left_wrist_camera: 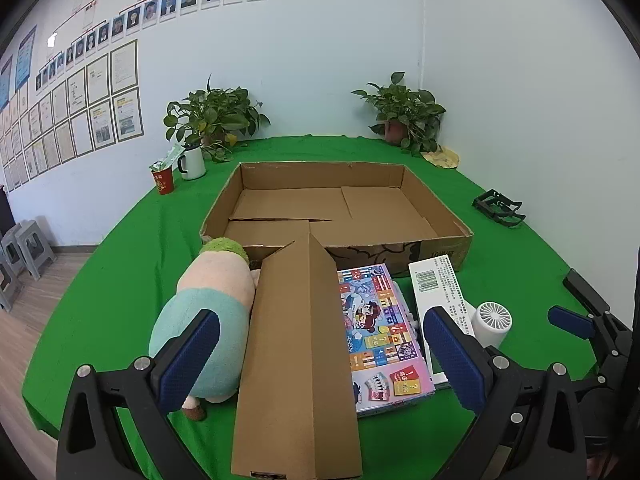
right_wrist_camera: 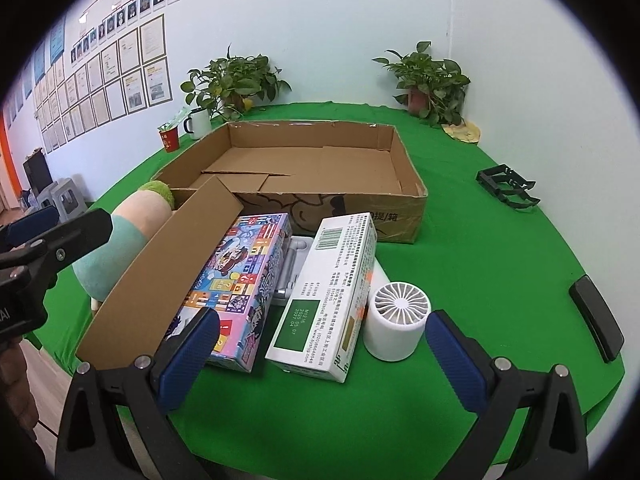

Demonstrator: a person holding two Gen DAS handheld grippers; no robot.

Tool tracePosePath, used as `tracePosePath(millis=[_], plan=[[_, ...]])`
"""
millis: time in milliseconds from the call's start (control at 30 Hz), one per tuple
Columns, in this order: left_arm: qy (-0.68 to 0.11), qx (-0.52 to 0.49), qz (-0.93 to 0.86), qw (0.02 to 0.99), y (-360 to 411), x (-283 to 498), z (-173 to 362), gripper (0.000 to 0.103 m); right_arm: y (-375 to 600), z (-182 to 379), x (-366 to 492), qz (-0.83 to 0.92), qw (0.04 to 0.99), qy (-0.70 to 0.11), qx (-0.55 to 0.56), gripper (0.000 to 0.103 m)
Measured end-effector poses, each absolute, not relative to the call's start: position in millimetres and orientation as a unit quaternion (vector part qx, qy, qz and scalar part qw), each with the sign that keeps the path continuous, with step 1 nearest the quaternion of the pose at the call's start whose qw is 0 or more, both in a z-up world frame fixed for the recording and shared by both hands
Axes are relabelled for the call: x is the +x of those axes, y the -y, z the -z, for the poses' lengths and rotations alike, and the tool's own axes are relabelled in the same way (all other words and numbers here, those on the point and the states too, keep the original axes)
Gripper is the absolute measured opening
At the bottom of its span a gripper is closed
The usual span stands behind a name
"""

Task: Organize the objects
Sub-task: 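Reach the left tool toward the teal plush toy and grasp it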

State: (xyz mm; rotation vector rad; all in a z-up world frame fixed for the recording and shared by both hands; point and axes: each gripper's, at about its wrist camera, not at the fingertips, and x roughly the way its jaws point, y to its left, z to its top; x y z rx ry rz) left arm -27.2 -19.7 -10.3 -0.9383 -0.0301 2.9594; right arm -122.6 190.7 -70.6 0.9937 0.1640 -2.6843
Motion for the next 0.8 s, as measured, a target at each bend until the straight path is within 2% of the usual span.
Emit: tracePosePath(millis=[500,800], plan=[[0.034,-0.317,-0.947,0.028,64.0,-40.1,11.1,0.103,-163.6,70.0,-135.9,0.919,0.162,-0.074,0.352,0.102],[0.054,-0.336,-0.939,0.042,128.0,-57.3,19.3,0.103,-126.0,64.0,-139.3,0.901,0.242,-0.06,0.354,0.102]])
